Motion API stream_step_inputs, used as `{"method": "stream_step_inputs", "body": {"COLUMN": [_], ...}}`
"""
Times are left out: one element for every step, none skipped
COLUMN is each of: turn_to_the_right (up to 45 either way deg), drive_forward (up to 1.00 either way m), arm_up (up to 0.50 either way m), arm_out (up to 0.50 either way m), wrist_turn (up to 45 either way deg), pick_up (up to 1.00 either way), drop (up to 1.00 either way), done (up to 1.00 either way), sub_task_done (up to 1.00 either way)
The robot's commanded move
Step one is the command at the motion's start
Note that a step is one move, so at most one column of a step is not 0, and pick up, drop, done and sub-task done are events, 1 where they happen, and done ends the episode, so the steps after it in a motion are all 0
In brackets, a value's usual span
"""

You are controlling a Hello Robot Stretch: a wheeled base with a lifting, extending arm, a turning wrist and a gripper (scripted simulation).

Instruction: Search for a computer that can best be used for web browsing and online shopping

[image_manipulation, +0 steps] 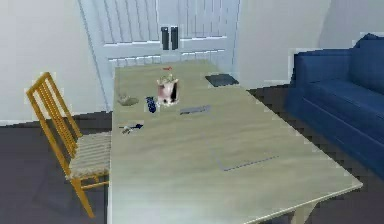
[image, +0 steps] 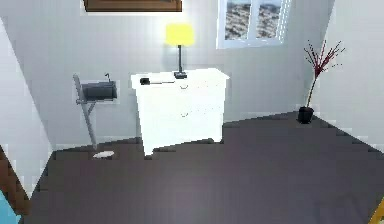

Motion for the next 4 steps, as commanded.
{"method": "stream_step_inputs", "body": {"turn_to_the_right": [-36.0,0.0,45.0,9.0], "drive_forward": [0.00,0.05,0.00,0.00], "arm_up": [0.00,0.00,0.00,0.00], "arm_out": [0.00,0.00,0.00,0.00], "wrist_turn": [0.0,0.0,0.0,0.0], "pick_up": [0.00,0.00,0.00,0.00], "drop": [0.00,0.00,0.00,0.00], "done": [0.00,0.00,0.00,0.00], "sub_task_done": [0.00,0.00,0.00,0.00]}}
